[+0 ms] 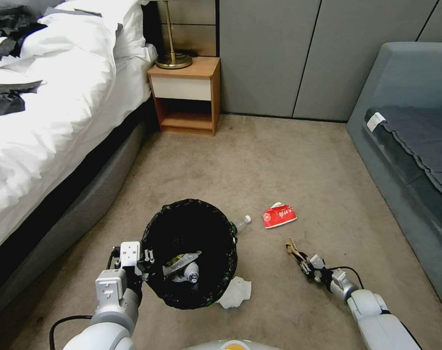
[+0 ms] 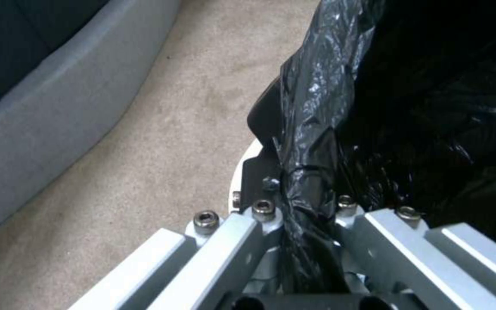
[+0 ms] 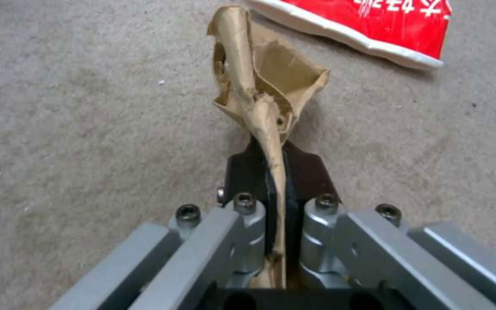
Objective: Pick up the trash bin, then pick up the garbage from the floor and place it into the trash bin.
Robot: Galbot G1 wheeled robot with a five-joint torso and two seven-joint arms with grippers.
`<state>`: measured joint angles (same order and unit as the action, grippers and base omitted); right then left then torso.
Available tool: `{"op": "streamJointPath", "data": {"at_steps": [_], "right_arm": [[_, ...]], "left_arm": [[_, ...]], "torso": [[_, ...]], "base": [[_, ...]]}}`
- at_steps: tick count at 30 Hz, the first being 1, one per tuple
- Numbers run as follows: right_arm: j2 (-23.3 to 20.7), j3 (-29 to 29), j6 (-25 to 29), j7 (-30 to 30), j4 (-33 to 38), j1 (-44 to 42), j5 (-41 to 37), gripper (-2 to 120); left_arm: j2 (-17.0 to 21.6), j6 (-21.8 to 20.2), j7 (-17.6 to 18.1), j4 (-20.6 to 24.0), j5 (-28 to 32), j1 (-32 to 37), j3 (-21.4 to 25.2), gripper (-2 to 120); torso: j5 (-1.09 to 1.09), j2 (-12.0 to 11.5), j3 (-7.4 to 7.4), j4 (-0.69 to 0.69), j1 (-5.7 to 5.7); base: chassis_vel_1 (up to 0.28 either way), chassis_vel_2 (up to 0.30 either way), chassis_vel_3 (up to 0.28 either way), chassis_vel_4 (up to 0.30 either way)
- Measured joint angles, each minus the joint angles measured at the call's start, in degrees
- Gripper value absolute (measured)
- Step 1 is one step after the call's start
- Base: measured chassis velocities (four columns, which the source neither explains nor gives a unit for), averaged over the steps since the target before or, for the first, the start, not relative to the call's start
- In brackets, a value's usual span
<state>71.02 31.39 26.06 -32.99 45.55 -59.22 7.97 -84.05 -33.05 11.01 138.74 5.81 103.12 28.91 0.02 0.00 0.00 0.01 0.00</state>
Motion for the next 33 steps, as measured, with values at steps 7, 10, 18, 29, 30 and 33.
{"op": "streamJointPath", "data": {"at_steps": [7,10,18,29,30,33], "right_arm": [[-0.3,-1.0,0.2,2.7,4.4,-1.5,-4.6,0],[-0.7,-2.0,0.0,4.5,9.6,-3.4,-7.7,0],[-3.4,-7.0,-3.0,8.9,44.0,-14.9,-18.6,0],[-8.1,-22.5,-6.5,13.0,69.1,-16.0,-24.7,0],[-8.5,-24.5,-7.1,13.6,69.5,-15.5,-24.8,0],[-9.1,-29.0,-8.3,14.5,68.7,-13.7,-24.4,0]], "left_arm": [[0.2,0.0,0.0,0.0,0.0,0.0,-0.1,0],[0.2,0.0,0.0,0.1,0.1,0.0,-0.1,0],[0.2,0.3,-0.1,0.0,-0.4,0.4,-0.9,0],[0.0,0.5,-0.2,-0.2,-1.0,0.4,-1.9,0],[0.0,0.5,-0.2,-0.2,-1.0,0.4,-1.9,0],[0.0,0.5,-0.2,-0.2,-1.0,0.3,-2.0,0]], "torso": [[-0.01,0.0,0.0,0.0,0.0],[-0.01,0.0,0.0,0.0,0.0],[0.0,0.0,0.0,-0.02,0.0],[-0.04,0.0,-0.01,0.0,0.0],[-0.03,0.0,-0.01,-0.01,0.0],[-0.03,0.0,-0.01,-0.01,0.0]], "base": [[0.0,0.0,0.0,0.0],[0.0,0.0,0.0,0.0],[0.0,0.0,0.0,0.0],[0.0,0.0,0.0,0.0],[0.0,0.0,0.0,0.0],[0.0,0.0,0.0,0.0]]}}
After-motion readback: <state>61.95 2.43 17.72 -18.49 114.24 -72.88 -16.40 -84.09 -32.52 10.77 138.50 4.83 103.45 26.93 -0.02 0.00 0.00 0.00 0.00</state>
